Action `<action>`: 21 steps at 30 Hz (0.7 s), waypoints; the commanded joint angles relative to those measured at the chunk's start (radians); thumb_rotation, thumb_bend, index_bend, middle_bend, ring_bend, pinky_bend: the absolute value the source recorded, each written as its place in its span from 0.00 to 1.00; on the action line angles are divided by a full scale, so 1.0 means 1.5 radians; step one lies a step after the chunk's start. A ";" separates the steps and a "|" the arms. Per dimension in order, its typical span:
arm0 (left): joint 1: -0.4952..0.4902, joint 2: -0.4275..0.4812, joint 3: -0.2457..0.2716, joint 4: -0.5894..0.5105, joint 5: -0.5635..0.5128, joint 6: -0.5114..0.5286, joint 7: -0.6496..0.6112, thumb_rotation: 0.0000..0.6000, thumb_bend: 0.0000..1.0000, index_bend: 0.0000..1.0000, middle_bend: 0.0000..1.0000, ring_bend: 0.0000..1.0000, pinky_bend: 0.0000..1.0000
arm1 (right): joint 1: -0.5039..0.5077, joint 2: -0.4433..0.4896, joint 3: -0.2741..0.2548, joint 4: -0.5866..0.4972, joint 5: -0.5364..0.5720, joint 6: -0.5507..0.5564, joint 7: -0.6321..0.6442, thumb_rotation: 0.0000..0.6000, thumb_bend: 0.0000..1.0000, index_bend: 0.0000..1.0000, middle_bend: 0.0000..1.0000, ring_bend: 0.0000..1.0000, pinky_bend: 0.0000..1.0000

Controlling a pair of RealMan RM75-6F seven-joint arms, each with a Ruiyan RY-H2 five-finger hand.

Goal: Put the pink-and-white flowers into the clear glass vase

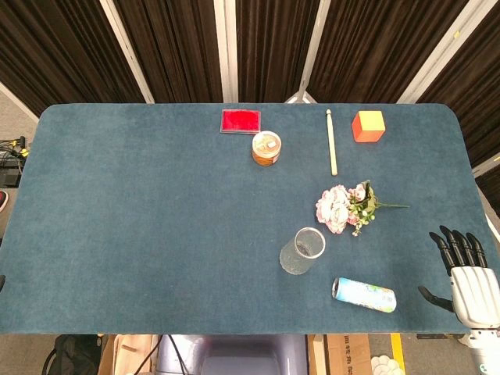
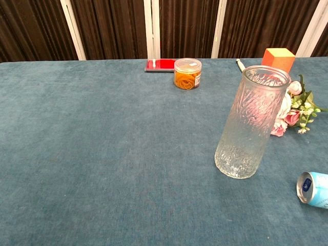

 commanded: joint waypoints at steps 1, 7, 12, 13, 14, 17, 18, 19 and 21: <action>0.000 0.000 0.001 -0.001 0.001 0.000 0.002 1.00 0.35 0.14 0.00 0.00 0.11 | 0.000 0.000 0.000 0.000 -0.001 0.000 0.000 1.00 0.05 0.14 0.08 0.06 0.00; 0.008 0.003 0.004 -0.001 0.008 0.013 -0.003 1.00 0.35 0.14 0.00 0.00 0.11 | -0.002 0.002 -0.003 0.000 -0.008 0.005 0.006 1.00 0.05 0.14 0.08 0.06 0.00; 0.010 0.003 0.000 -0.001 0.001 0.016 -0.006 1.00 0.35 0.14 0.00 0.00 0.11 | 0.002 -0.001 0.001 0.003 -0.003 0.000 0.009 1.00 0.05 0.14 0.08 0.06 0.00; 0.009 0.002 -0.001 -0.001 0.000 0.016 -0.005 1.00 0.35 0.14 0.00 0.00 0.11 | 0.002 -0.001 0.001 0.003 -0.001 -0.002 0.009 1.00 0.05 0.14 0.08 0.06 0.00; 0.009 0.002 -0.002 -0.001 -0.002 0.015 -0.003 1.00 0.35 0.14 0.00 0.00 0.11 | 0.003 -0.002 0.002 0.004 0.000 -0.004 0.010 1.00 0.05 0.14 0.08 0.06 0.00; 0.007 -0.002 -0.005 -0.001 -0.009 0.012 0.005 1.00 0.35 0.14 0.00 0.00 0.11 | 0.006 -0.004 0.003 0.006 0.003 -0.009 0.012 1.00 0.05 0.14 0.08 0.06 0.00; 0.007 -0.003 -0.005 -0.001 -0.010 0.011 0.010 1.00 0.35 0.14 0.00 0.00 0.11 | 0.007 -0.005 0.004 0.008 0.003 -0.010 0.015 1.00 0.05 0.14 0.08 0.06 0.00; 0.007 -0.003 -0.005 -0.002 -0.010 0.011 0.012 1.00 0.35 0.14 0.00 0.00 0.11 | 0.008 -0.005 0.004 0.010 0.003 -0.011 0.019 1.00 0.05 0.14 0.08 0.06 0.00; 0.008 -0.003 -0.002 -0.005 -0.005 0.012 0.014 1.00 0.35 0.14 0.00 0.00 0.11 | 0.011 -0.005 0.004 0.015 0.007 -0.019 0.034 1.00 0.05 0.14 0.08 0.06 0.00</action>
